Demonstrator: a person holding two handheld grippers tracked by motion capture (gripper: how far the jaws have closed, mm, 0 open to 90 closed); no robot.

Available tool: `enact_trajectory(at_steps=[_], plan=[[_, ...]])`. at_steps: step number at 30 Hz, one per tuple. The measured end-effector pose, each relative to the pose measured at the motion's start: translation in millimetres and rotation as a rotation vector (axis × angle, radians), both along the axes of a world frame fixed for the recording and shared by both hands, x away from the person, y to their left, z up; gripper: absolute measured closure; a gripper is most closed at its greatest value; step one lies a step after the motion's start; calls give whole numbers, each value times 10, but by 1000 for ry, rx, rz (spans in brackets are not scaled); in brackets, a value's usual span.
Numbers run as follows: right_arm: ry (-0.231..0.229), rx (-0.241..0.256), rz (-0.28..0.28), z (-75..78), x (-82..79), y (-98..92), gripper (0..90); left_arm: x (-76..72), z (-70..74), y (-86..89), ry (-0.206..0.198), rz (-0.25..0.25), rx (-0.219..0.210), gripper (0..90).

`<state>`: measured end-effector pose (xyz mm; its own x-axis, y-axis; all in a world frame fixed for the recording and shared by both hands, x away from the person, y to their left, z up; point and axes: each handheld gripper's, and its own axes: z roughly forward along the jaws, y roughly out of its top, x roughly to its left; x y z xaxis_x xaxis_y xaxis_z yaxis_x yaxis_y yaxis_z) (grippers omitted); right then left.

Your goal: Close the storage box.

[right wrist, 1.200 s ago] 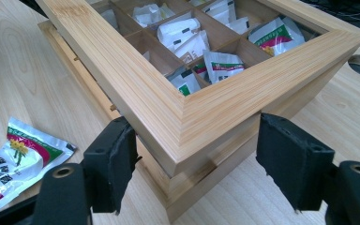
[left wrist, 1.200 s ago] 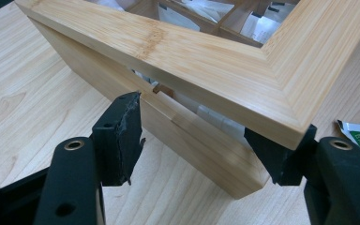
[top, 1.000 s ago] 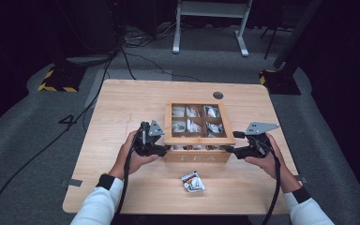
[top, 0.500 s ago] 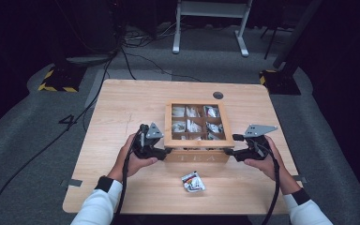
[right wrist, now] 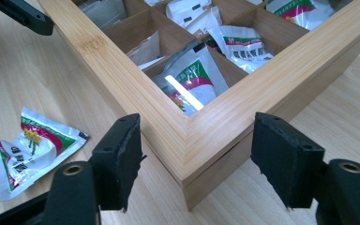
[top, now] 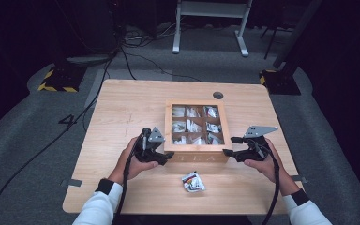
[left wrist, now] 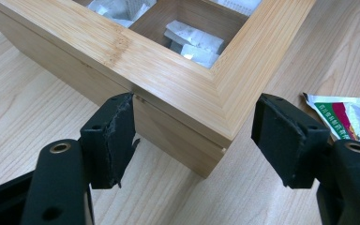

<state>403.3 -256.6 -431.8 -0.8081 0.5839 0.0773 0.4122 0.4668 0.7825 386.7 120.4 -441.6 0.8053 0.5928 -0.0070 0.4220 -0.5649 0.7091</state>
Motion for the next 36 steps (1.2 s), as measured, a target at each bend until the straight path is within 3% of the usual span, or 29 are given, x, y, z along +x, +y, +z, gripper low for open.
enact_trajectory(at_steps=[17,22,34,36], plan=[[-38,-22,2,-8,-45,21,339,-53,-22,4,-18,17,-22,329],[-67,-53,5,11,-70,53,342,-67,-2,6,-30,22,-30,327],[-101,-87,9,40,-90,32,315,-125,37,-35,-72,32,25,284],[-110,-103,12,37,-102,36,312,-155,45,-46,-98,39,44,263]])
